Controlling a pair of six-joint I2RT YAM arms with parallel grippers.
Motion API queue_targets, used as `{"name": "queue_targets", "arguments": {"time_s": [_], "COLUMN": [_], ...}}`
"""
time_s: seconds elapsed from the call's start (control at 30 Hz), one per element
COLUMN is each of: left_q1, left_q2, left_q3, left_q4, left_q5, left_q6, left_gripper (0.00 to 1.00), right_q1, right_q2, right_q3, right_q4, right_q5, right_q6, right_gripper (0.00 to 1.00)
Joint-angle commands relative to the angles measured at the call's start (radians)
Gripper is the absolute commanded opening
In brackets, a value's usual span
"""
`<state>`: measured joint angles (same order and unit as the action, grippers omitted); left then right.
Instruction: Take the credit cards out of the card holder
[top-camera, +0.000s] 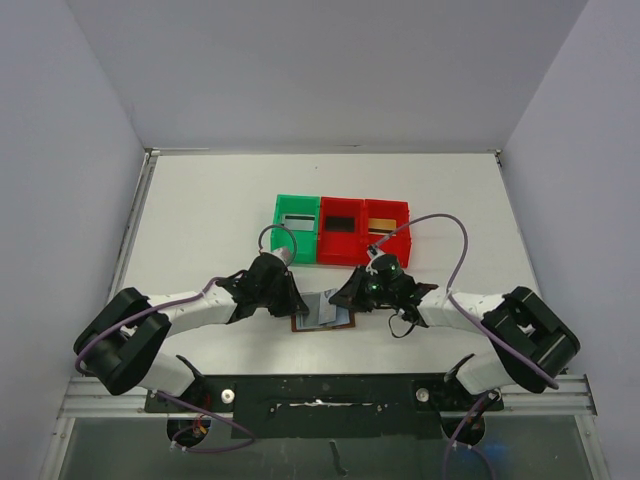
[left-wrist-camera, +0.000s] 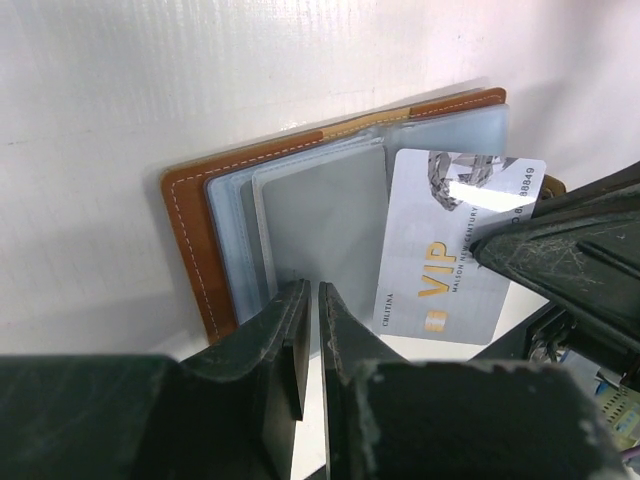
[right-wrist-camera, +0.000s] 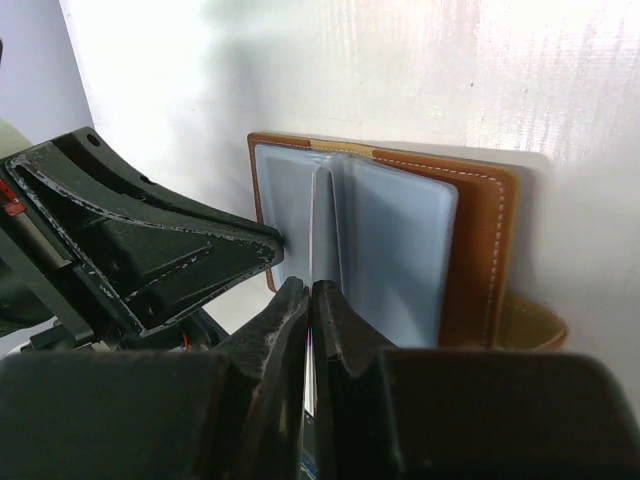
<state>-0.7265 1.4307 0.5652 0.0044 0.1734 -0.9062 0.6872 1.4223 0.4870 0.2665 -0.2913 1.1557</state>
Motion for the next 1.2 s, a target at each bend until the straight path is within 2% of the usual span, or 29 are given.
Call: {"name": "queue_targets", "arguments": {"time_s": [0.0, 0.47, 0.6, 0.73, 0.87, 0.93, 1.03, 1.17], "left_q1": [-0.002, -0.002, -0.003, -0.001, 0.007, 0.011, 0.018, 0.041], "left_q2": [-0.017, -0.092, -0.139, -0.217, -0.302, -0.341, -0.405, -0.470], "left_q3": [0.000, 0.021, 0.043, 0.037, 0.023, 0.020, 0.014, 0.009], "left_q4": [-0.043, -0.033, -0.057, -0.063, -0.093, -0.121, -0.166, -0.228], "left_q5": [-0.039, -0.031, -0.042, -0.082, -0.149, -0.181, -0.226, -0.267], "left_q6": [0.017, 0.018, 0.015, 0.018, 0.022, 0.026, 0.033, 0.035], "left_gripper": [0.09, 0.12, 0.13, 0.14, 0.15, 0.15, 0.15, 0.15], "right_q1": [-0.005, -0.006, -0.005, -0.003, -0.005, -0.005, -0.008, -0.008], "right_q2": [-0.058, -0.207, -0.290, -0.414, -0.494, -0.541, -0.636, -0.756], "right_q3": [0.009, 0.006, -0.026, -0.069, -0.052, -0.010, 0.039, 0.038], "right_q4": [-0.015, -0.060, 0.038, 0.084, -0.018, -0.137, -0.332, -0.335], "right_q5": [0.020, 0.092, 0.090, 0.181, 0.261, 0.297, 0.496, 0.536], "right_q6": [-0.033, -0.109, -0.154, -0.228, -0.367, -0.423, -0.313, -0.361], "right_gripper": [0.00, 0.00, 0.00, 0.00, 0.00, 0.00, 0.00, 0.00]}}
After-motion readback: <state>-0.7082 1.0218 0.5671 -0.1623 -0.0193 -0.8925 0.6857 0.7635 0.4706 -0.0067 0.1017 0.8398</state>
